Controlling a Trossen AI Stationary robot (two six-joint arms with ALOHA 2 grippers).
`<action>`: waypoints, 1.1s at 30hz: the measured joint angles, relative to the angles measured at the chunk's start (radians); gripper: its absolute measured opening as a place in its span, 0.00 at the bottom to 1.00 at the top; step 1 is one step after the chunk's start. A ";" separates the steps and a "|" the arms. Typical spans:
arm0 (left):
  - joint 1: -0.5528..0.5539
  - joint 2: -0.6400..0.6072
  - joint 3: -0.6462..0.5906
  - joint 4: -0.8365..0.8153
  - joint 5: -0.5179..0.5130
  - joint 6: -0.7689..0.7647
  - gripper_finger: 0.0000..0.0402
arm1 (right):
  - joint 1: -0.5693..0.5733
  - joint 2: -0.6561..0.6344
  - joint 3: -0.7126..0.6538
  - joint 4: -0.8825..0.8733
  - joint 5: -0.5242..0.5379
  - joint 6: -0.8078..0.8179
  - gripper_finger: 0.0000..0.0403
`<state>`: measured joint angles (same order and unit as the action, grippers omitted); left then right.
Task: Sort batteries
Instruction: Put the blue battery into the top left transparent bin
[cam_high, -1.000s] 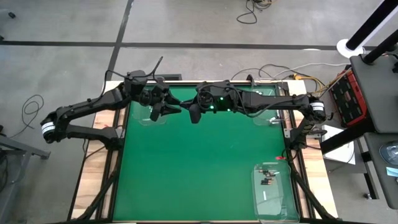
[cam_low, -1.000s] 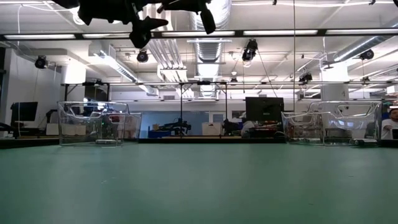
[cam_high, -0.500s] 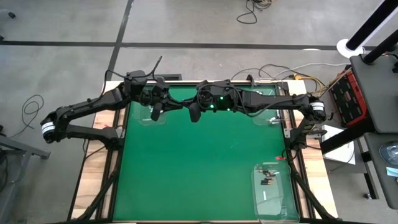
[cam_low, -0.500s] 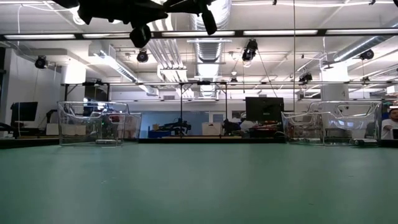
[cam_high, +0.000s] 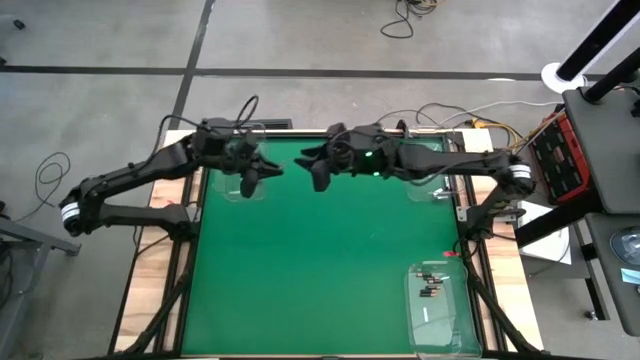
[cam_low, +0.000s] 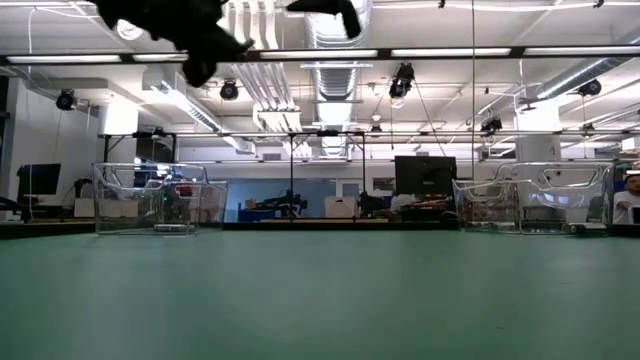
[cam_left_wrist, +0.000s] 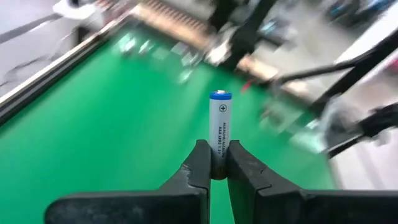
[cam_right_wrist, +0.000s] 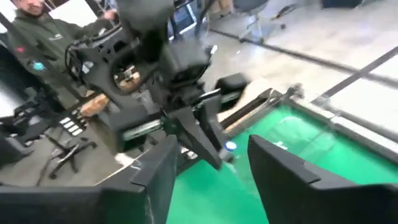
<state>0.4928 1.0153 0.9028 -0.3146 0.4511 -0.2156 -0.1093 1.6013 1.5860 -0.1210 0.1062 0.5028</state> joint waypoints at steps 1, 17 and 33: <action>0.006 -0.022 0.000 -0.068 -0.027 0.019 0.02 | 0.000 -0.019 0.000 -0.026 0.006 -0.010 0.46; 0.322 0.003 -0.020 -0.698 -0.441 0.420 0.02 | 0.033 -0.135 -0.002 -0.471 0.219 0.009 0.52; 0.356 0.298 -0.032 -0.528 -0.604 0.706 0.02 | 0.064 -0.126 -0.006 -0.547 0.217 0.030 0.51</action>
<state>0.8490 1.3134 0.8711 -0.8425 -0.1529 0.4908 -0.0453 1.4750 1.5795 -0.6679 0.3233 0.5329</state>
